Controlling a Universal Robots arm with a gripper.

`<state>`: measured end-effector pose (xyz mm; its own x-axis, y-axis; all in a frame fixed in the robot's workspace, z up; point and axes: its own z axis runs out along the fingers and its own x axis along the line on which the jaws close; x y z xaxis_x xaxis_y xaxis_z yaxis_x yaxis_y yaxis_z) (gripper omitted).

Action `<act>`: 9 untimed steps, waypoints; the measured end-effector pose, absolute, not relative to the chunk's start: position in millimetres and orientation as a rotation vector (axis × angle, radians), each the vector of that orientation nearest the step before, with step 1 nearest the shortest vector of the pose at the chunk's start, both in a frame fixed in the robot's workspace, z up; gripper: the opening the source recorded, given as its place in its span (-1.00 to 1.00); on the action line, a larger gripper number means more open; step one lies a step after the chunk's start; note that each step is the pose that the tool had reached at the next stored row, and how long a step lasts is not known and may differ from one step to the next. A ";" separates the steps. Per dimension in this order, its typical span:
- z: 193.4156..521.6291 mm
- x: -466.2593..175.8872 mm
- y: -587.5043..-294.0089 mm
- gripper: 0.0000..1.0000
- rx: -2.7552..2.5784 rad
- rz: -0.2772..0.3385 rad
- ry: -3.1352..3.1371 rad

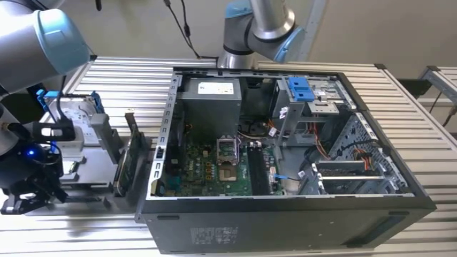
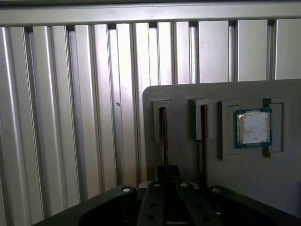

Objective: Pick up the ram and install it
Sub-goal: 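Pick up the ram and move it above insertion slot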

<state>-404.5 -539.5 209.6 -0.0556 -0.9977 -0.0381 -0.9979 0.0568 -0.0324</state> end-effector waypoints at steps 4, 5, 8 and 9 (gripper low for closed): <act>214.7 -404.6 -539.5 -0.72 -2.124 0.004 2.247; 216.1 -404.6 -539.5 -0.72 -2.124 0.004 2.247; 219.9 -404.5 -539.5 -0.72 -2.124 0.004 2.247; 221.0 -404.5 -539.5 -0.72 -2.124 0.004 2.247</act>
<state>-404.5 -539.5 221.0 -0.0556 -0.9977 -0.0381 -0.9979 0.0568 -0.0324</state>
